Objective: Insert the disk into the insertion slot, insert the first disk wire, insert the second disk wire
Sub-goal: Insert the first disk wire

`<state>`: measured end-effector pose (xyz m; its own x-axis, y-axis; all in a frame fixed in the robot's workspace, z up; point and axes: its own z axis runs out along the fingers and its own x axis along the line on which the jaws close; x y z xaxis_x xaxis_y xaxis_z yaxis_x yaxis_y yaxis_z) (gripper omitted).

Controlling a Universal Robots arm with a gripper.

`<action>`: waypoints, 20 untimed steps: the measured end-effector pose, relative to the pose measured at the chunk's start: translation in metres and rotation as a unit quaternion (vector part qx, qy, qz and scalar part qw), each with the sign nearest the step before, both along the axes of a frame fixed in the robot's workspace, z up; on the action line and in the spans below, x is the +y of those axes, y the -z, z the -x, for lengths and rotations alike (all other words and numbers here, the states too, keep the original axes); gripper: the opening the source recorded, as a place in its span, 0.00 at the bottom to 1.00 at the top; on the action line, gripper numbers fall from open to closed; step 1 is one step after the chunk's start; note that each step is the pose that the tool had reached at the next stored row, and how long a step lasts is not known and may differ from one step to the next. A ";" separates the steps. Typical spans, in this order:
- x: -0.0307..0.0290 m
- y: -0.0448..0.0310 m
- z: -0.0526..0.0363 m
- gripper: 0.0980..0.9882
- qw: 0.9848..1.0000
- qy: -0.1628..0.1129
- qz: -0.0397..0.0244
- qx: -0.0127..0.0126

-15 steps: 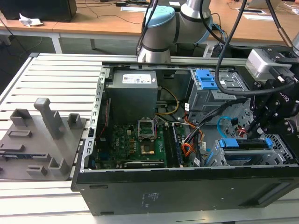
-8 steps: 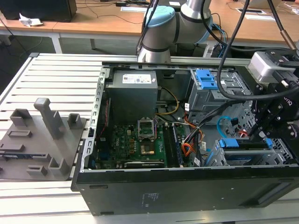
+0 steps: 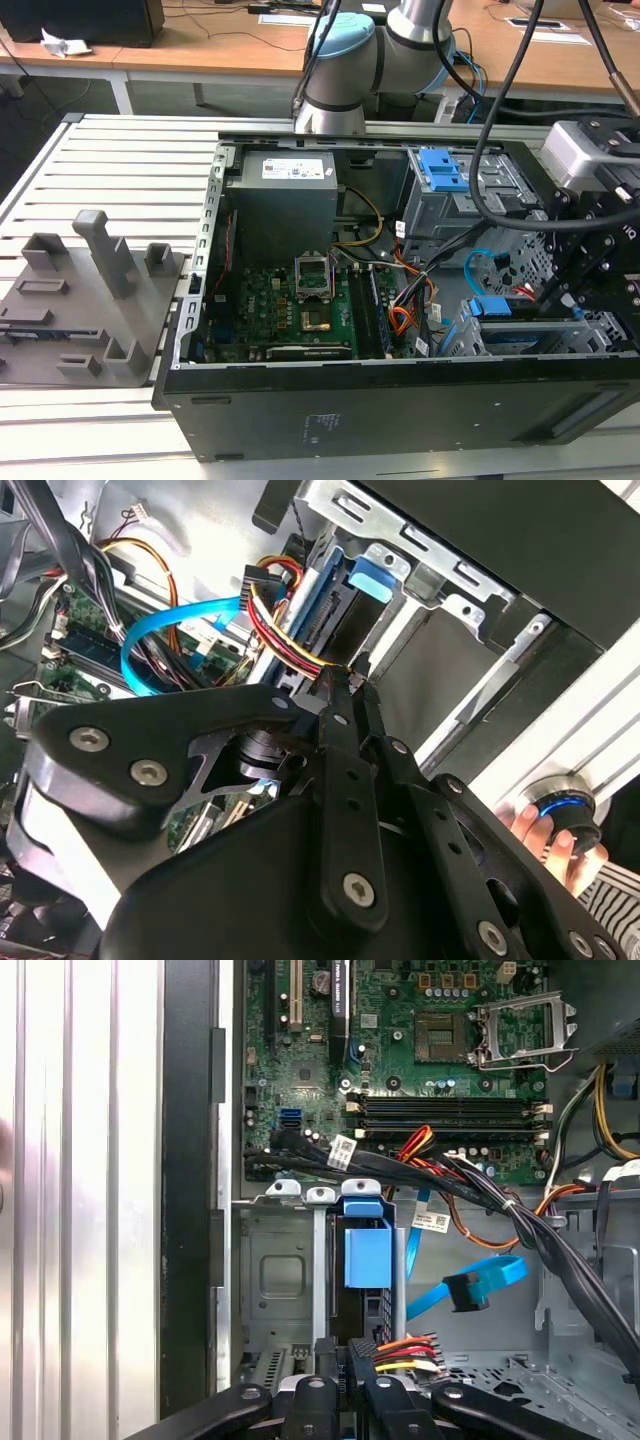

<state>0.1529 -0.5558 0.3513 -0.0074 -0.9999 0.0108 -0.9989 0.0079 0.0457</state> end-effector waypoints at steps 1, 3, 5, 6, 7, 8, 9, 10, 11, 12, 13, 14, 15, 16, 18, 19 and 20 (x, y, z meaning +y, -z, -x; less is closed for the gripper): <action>-0.0008 0.0000 0.0000 0.07 1.000 0.000 0.000 0.000; -0.0025 0.0000 0.0000 0.07 1.000 0.000 0.000 0.000; -0.0041 0.0000 -0.0001 0.07 1.000 0.000 0.000 0.000; -0.0053 0.0000 0.0000 0.07 1.000 0.000 0.000 0.000; -0.0059 0.0000 0.0000 0.07 1.000 0.000 0.000 0.000; -0.0069 0.0000 0.0000 0.07 1.000 0.000 0.000 0.000; -0.0083 0.0000 0.0000 0.07 1.000 0.000 0.000 0.000; -0.0090 0.0000 0.0000 0.07 1.000 0.000 0.000 0.000; -0.0097 0.0000 0.0000 0.07 1.000 0.000 0.000 0.000; -0.0111 0.0000 0.0000 0.07 1.000 0.000 0.000 0.000; -0.0120 0.0000 -0.0001 0.07 1.000 0.000 0.000 0.000; -0.0135 0.0000 0.0000 0.07 1.000 0.000 0.000 0.000; -0.0150 0.0000 0.0000 0.07 1.000 0.000 0.000 0.000; -0.0170 0.0001 0.0000 0.07 1.000 0.000 0.000 0.000; -0.0205 0.0000 0.0000 0.07 1.000 0.000 0.000 0.000; -0.0208 0.0001 0.0000 0.07 1.000 0.000 0.000 0.000; -0.0208 0.0001 0.0000 0.07 1.000 0.000 -0.001 0.000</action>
<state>0.1529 -0.5766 0.3513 -0.0073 -0.9999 0.0098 -0.9989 0.0078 0.0458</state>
